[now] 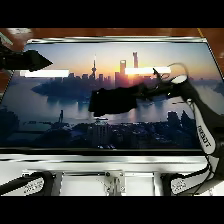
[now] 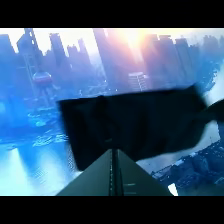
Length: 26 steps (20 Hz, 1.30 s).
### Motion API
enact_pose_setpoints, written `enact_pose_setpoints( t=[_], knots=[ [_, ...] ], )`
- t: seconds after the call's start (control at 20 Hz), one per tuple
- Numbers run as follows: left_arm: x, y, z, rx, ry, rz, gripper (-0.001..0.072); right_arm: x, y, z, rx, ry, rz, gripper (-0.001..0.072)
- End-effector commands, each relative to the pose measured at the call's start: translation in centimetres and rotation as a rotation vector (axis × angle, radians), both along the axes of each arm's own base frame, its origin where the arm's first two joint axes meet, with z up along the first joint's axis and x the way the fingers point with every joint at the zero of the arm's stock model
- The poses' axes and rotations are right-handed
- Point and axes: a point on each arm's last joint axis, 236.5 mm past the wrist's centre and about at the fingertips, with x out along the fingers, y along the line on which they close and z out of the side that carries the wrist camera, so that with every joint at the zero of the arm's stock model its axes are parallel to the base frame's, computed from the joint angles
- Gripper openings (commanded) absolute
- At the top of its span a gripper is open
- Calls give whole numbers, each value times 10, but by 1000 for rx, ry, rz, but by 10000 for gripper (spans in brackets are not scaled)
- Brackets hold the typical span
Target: Fold the shirts.
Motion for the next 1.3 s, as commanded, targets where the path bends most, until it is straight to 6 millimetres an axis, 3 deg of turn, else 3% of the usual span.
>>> enact_pose_setpoints(
  t=[0.0,0.15,0.3,0.55,0.65,0.75,0.85,0.95,1.25],
  knots=[
    [3,-2,3,-5,-17,6,39,17,-47,121,18,-192,-45,59],
    [3,-2,3,-5,-17,6,39,32,-121,172,5,-190,-265,59],
    [3,-2,3,-5,-15,4,39,26,-197,179,1,-145,-409,59],
    [-11,-6,-7,9,45,-40,39,-17,-327,122,-292,1,-598,59],
    [-17,-8,-10,13,65,-55,39,-49,-378,94,-465,108,-659,58],
    [-18,-11,-8,-4,66,-63,39,-85,-415,71,-595,222,-688,58],
    [-19,-16,-4,-31,64,-75,39,-121,-440,53,-663,342,-714,58],
    [-21,-22,0,-59,62,-87,39,-150,-450,34,-639,444,-731,58],
    [-28,-43,1,-64,63,-140,40,-253,-434,-39,-429,780,-752,58]
  ],
)
